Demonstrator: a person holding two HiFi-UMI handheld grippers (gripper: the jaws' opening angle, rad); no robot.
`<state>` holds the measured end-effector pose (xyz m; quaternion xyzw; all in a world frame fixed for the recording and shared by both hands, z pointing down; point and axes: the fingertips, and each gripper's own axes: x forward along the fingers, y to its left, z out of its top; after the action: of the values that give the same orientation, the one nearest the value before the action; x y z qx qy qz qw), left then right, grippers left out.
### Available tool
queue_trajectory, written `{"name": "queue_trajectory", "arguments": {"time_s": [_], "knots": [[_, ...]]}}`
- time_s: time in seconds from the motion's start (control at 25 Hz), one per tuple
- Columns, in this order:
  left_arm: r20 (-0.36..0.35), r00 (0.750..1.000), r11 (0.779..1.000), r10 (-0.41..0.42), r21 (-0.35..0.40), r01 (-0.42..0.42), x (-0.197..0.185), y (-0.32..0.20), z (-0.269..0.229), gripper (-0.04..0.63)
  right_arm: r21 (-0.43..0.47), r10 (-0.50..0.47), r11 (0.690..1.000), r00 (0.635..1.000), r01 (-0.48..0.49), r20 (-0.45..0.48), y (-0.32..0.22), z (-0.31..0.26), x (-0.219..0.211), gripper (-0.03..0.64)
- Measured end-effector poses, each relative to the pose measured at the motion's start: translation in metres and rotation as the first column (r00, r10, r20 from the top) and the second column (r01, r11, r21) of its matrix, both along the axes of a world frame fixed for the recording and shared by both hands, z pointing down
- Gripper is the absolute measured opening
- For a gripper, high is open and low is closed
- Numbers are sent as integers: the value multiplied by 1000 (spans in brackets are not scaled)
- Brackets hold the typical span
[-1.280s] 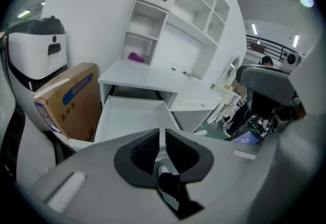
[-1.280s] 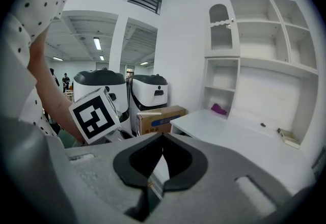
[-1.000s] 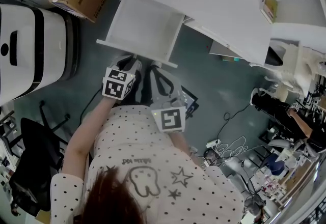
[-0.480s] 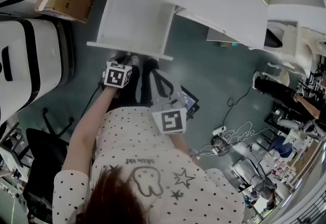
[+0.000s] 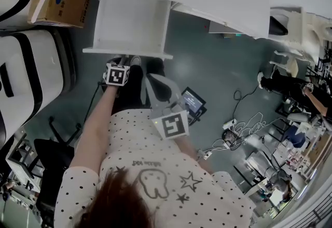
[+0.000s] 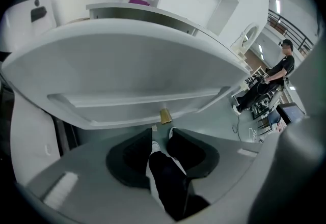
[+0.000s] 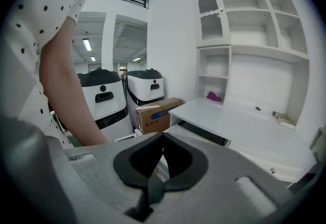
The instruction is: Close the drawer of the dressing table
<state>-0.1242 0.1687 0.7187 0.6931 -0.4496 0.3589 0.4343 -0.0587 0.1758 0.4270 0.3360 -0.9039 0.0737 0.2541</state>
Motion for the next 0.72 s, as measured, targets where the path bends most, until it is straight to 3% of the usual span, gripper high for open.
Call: {"name": "queue_trajectory", "arguments": {"time_s": [0.2,0.44,0.72], "knots": [[-38,997,998,-60,-34,59,1,-2,2,126,-15,55,998,998,-55,1,-7,3,11,-2],[-47,998,998,-50,-42,48,6,-9,5,126,-21,103,994,995,-103,-3,-15,7,21,-2],[-89,992,994,-93,-63,88,14,-19,6,132,-17,159,987,987,-159,-5,-24,5,35,-2]]}}
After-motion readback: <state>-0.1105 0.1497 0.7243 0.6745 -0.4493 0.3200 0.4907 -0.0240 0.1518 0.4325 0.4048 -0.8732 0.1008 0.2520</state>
